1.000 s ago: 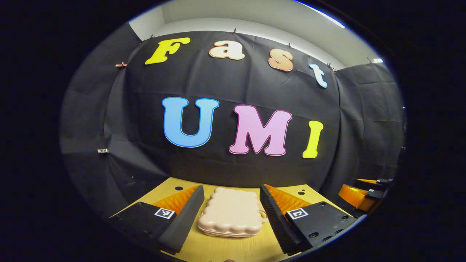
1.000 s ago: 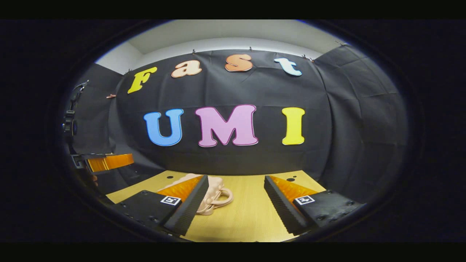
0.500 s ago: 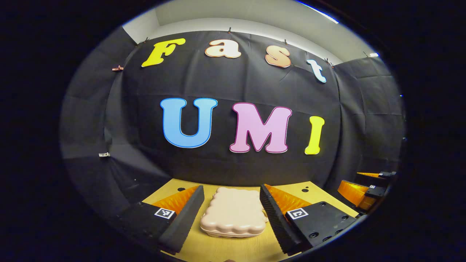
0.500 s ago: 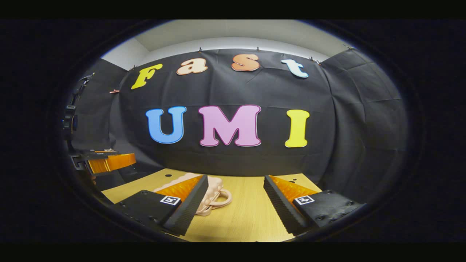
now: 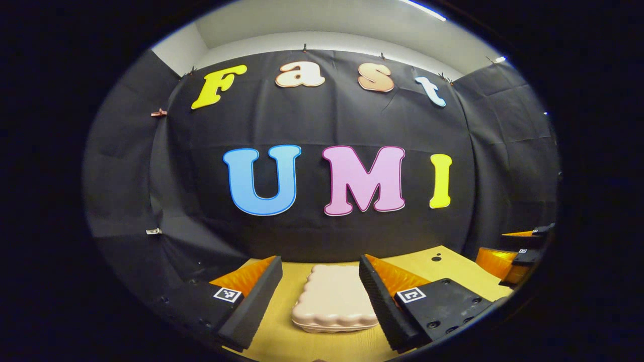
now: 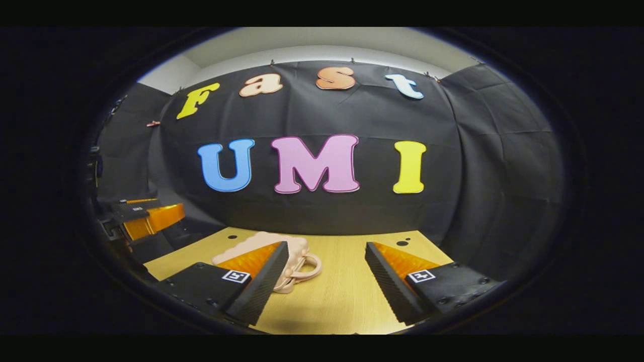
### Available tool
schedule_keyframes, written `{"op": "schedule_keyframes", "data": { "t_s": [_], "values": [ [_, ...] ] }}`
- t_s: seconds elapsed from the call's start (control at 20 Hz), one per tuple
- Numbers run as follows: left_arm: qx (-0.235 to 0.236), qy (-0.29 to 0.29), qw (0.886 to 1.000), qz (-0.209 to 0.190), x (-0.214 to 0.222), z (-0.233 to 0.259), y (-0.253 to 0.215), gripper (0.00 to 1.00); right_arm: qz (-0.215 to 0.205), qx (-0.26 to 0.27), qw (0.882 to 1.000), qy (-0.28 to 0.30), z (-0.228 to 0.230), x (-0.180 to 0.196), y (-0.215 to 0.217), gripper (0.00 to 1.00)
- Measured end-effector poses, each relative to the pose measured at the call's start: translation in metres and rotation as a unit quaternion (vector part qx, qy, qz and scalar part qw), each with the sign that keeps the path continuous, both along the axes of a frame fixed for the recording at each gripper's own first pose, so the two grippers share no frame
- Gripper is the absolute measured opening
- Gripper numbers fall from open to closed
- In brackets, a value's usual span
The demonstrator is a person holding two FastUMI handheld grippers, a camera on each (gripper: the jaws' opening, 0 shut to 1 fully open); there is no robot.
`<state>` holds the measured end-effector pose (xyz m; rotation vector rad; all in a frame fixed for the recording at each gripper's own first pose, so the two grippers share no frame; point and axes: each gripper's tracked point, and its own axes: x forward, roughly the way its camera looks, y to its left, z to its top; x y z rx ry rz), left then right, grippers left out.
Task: First open the suitcase, pack the skin care products into it, and then close the suitcase.
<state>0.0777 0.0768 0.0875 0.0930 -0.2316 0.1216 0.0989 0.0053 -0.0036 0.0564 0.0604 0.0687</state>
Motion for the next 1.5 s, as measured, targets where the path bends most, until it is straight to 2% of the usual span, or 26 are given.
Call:
{"op": "schedule_keyframes", "data": {
  "t_s": [0.25,0.5,0.85,1.0,1.15,1.4,1.5],
  "values": [
    [-0.019,0.012,0.999,-0.025,0.003,-0.008,-0.02,0.96,-0.007,0.0,1.0,0.006,-0.005,-0.001,-0.003,0.97],
    [-0.011,0.021,0.999,-0.04,0.003,-0.013,-0.041,0.96,-0.01,0.006,1.0,0.014,-0.006,0.001,-0.011,0.97],
    [-0.012,0.015,1.0,-0.021,0.004,-0.007,-0.032,0.96,-0.021,0.003,1.0,0.013,-0.004,-0.013,-0.031,0.97],
    [0.0,0.011,1.0,-0.008,0.004,-0.003,-0.019,0.96,-0.038,-0.012,0.999,0.02,-0.007,-0.015,-0.05,0.97],
    [0.0,0.01,1.0,0.002,0.002,-0.003,-0.012,0.96,-0.047,0.006,0.999,0.023,-0.007,-0.017,-0.056,0.97],
    [0.015,0.008,1.0,0.017,-0.005,-0.004,-0.005,0.96,-0.052,0.004,0.998,0.028,-0.009,-0.02,-0.062,0.97],
    [0.009,0.018,1.0,-0.004,-0.004,-0.008,-0.011,0.95,-0.057,0.004,0.998,0.024,-0.008,-0.02,-0.066,0.97]
  ]
}}
